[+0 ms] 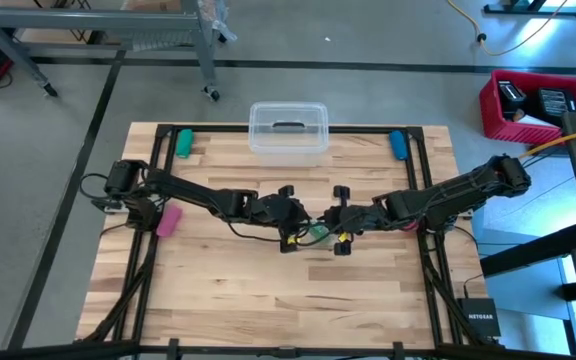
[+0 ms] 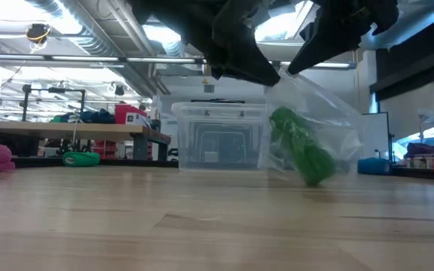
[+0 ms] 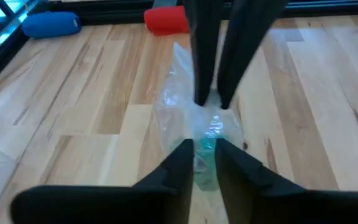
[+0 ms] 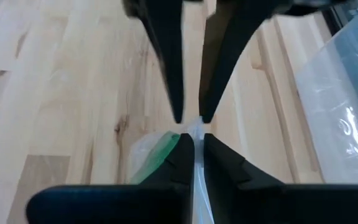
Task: Roll bandage
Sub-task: Close the transparent zip bag
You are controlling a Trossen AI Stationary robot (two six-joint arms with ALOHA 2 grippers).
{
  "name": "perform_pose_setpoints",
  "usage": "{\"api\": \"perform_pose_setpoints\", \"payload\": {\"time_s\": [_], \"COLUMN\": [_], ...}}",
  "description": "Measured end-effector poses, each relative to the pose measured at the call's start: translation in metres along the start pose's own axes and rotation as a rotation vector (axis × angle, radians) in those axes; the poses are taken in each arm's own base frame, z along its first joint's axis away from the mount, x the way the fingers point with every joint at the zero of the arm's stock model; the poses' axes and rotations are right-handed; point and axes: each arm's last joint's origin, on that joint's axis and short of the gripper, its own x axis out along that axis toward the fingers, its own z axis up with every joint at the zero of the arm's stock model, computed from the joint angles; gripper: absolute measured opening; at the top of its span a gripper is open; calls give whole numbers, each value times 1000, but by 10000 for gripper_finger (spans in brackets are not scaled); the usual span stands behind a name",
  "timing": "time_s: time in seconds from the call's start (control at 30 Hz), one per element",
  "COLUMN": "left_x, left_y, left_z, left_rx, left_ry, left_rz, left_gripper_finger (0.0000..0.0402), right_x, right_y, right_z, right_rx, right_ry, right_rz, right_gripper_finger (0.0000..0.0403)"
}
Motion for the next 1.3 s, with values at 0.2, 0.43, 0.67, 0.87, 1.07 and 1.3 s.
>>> {"api": "perform_pose_setpoints", "payload": {"time_s": [0.2,0.43,0.67,0.87,1.07,1.3], "left_x": [-7,-4,3,6,5,4], "left_y": [-2,-1,1,4,4,4], "left_z": [10,9,7,6,6,8], "left_rx": [13,18,21,17,21,21], "left_ry": [-53,-61,-71,-74,-81,-98], "left_rz": [-7,-3,4,22,143,172], "left_gripper_finger": [111,118,82,10,1,0], "right_x": [0,0,0,0,1,0], "right_y": [0,0,0,-1,-1,-1], "right_z": [-1,0,0,-1,-2,-18], "right_rx": [-2,-1,0,0,25,19], "right_ry": [6,4,0,5,22,174], "right_rz": [-13,-13,-12,-15,-32,-24], "right_gripper_finger": [27,28,28,28,28,28]}}
